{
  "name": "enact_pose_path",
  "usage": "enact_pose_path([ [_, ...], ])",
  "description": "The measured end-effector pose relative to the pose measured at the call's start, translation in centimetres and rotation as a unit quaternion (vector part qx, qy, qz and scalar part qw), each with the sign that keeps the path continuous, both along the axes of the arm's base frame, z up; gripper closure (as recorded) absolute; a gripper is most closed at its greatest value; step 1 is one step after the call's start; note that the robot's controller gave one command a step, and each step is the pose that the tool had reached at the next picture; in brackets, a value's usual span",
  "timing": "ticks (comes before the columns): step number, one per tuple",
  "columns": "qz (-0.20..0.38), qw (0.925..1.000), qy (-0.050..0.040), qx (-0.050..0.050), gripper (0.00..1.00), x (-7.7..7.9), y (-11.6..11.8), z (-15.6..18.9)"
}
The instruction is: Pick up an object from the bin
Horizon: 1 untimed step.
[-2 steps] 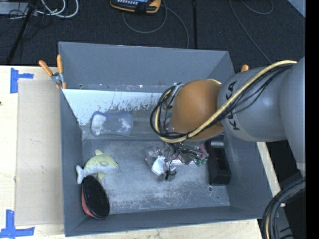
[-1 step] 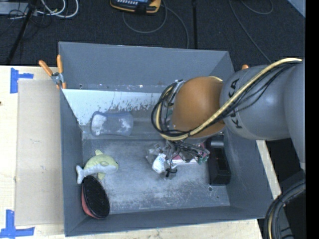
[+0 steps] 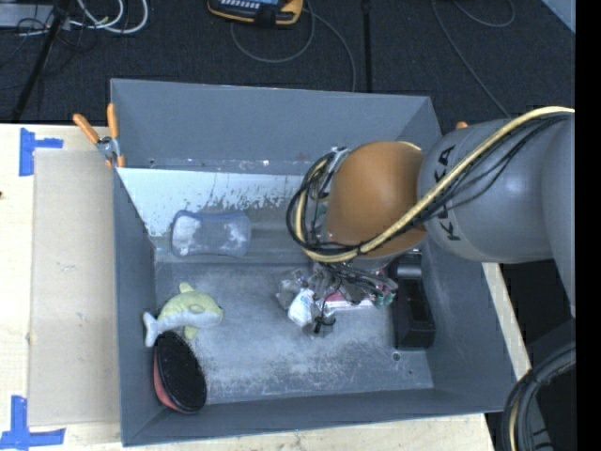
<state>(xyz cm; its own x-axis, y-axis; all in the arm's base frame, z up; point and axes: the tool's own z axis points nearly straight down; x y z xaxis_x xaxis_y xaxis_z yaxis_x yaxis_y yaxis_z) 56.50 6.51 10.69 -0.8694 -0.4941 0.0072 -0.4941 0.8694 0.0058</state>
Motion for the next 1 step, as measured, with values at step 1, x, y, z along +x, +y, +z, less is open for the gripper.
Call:
enact_pose_path([
  [1, 0.0, 1.0, 0.0016, 0.0, 1.0, -0.11, 0.01, 1.63],
])
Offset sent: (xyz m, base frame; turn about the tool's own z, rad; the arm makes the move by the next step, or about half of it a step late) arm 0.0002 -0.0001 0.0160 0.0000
